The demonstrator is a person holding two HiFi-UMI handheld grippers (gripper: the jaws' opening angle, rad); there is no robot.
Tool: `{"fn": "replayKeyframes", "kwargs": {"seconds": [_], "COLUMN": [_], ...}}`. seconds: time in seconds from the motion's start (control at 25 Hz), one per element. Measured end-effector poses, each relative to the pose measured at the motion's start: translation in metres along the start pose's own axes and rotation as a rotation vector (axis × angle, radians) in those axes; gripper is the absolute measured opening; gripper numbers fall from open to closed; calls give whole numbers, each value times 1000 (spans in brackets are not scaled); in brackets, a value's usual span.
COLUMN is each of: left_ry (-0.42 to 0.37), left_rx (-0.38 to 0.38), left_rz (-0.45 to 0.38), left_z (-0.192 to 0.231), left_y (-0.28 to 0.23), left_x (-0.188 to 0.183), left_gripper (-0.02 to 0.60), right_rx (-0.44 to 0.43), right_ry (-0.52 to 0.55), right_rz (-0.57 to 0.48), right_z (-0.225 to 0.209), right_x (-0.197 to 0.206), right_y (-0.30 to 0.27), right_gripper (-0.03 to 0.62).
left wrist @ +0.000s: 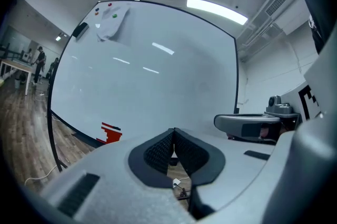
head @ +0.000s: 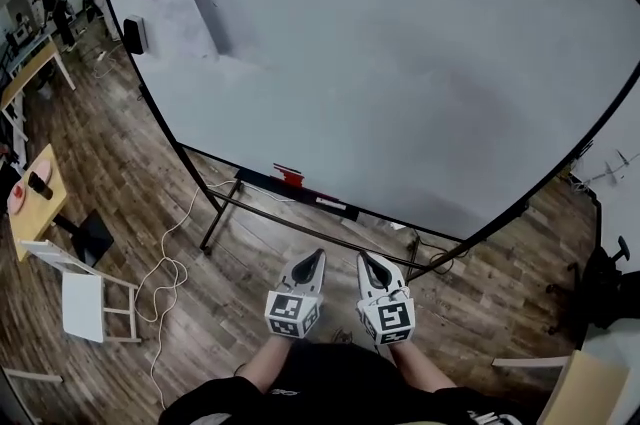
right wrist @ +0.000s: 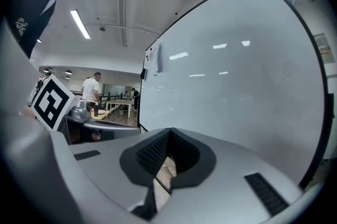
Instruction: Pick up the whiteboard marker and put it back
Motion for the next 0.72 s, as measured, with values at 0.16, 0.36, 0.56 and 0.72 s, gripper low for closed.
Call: {"fn": "replayKeyframes", "kwargs": {"seconds": [0.16, 0.36, 0.56, 0.72], "left_ry": [2, 4, -20, -46], "left_rx": [-3, -3, 19, 37], "left_rz": [7, 25, 55, 29], "left_z": [-28, -47, -49, -47], "left_y": [0, -2, -3, -10], "left_x": [0, 9, 11, 0], "left_gripper": [8, 8, 8, 8], "right_rx": [-12, 9, 20, 21], "right_ry": [-14, -30, -39, -30], "right_rz": [-5, -4, 0, -6], "right_z": [-14, -36, -36, -35], "right_x": [0, 11, 15, 10], "right_y": [23, 36, 44, 40], "right_gripper": [3, 3, 3, 3]}}
Point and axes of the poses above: the fingertips, and each gripper's own axes: y backward along the fingers, z to its left, x out of its underside, the point moved 2 cm from there along y, backward along the fingers, and after that the axes turned 10 degrees about -y, right-handed, at the moved point
